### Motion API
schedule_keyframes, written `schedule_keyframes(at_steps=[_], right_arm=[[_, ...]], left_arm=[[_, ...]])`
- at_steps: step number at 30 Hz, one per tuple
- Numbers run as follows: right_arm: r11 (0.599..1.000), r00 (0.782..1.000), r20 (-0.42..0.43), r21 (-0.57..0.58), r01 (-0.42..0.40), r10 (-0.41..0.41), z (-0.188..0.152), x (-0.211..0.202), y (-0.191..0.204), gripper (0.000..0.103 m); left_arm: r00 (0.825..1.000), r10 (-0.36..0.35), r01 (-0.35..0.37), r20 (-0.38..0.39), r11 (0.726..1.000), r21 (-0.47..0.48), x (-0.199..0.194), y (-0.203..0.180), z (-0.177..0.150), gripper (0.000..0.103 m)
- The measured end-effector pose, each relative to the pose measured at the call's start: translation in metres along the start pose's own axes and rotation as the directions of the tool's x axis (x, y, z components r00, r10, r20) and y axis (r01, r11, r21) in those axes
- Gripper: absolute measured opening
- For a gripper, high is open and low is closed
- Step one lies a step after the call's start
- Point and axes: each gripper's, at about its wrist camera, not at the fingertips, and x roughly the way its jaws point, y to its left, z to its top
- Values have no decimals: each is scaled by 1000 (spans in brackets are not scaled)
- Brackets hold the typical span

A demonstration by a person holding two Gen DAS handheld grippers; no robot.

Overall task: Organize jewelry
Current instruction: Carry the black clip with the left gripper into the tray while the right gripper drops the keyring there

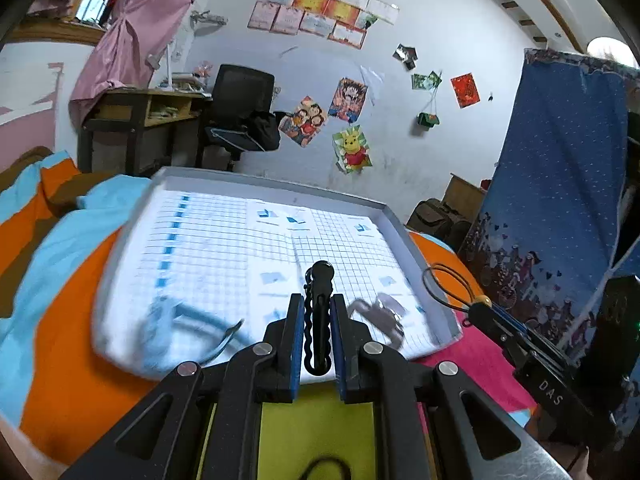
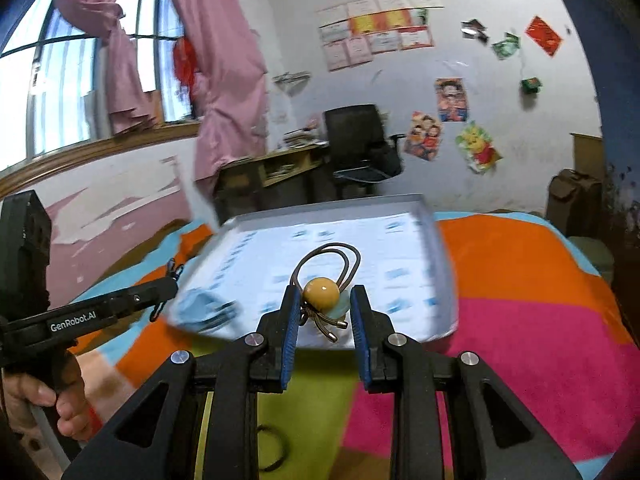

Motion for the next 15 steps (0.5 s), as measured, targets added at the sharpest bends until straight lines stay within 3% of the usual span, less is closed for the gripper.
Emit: schedule_keyframes(at_steps=[6,15], right_arm=[[997,998,-30,34,64,-63,8,38,-31,23],[996,992,-109,60,66,-60,4,74,-37,24]], left_arm=[[996,58,-57,-71,998,8,51,0,11,12],[986,114,-114,-125,993,11,71,4,11,13]])
